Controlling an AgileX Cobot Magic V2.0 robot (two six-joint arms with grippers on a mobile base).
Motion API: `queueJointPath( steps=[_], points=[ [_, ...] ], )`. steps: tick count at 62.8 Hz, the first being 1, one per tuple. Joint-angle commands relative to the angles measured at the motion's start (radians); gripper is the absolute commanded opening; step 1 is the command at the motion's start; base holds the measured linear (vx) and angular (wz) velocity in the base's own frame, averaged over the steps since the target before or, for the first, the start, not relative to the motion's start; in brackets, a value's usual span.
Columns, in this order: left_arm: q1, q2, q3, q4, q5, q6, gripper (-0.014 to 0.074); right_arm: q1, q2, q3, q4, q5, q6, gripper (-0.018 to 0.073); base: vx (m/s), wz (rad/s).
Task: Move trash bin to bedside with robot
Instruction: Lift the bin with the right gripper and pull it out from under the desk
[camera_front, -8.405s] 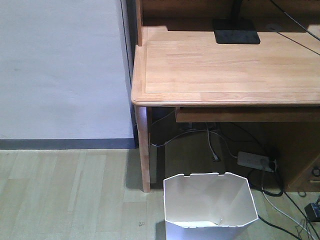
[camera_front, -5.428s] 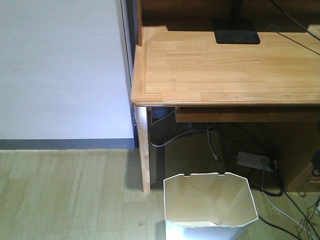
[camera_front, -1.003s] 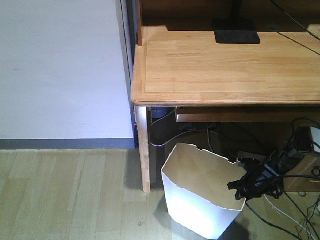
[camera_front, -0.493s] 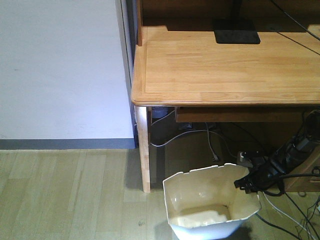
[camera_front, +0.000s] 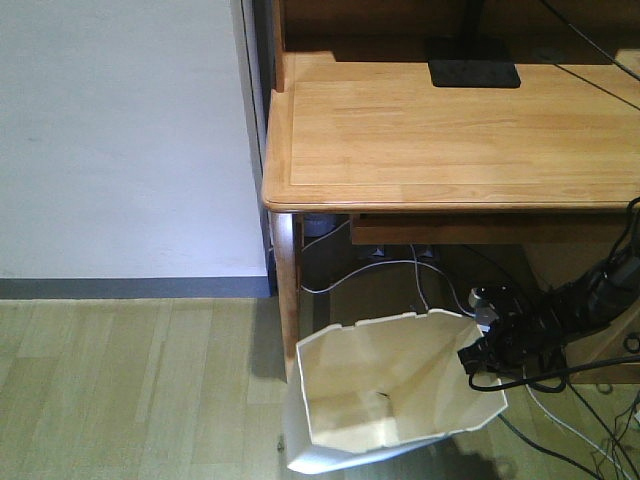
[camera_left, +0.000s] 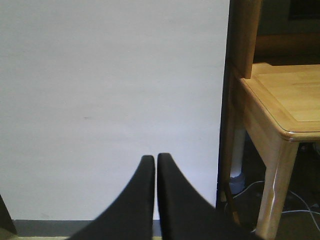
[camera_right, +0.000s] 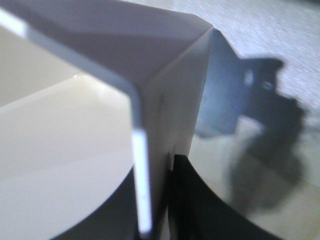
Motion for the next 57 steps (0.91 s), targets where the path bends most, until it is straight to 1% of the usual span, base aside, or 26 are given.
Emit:
queueJointPath(
  steps=[1, 16, 35, 57],
  points=[
    [0.001, -0.014, 0.019, -0.004, -0.071, 0.0, -0.0006, -0.002, -0.128, 0.042, 0.087, 0.232, -0.044, -0.0006, 0.0, 0.0],
    [0.001, -0.014, 0.019, -0.004, -0.071, 0.0, -0.0006, -0.002, -0.211, 0.139, 0.08, 0.231, -0.051, -0.0006, 0.0, 0.0],
    [0.001, -0.014, 0.019, -0.004, -0.071, 0.0, -0.0006, -0.002, -0.216, 0.147, 0.074, 0.279, -0.029, -0.0006, 0.0, 0.0],
    [0.001, -0.014, 0.019, -0.004, -0.071, 0.0, -0.0006, -0.002, -0.216, 0.147, 0.074, 0.279, -0.029, -0.0006, 0.0, 0.0]
  ],
)
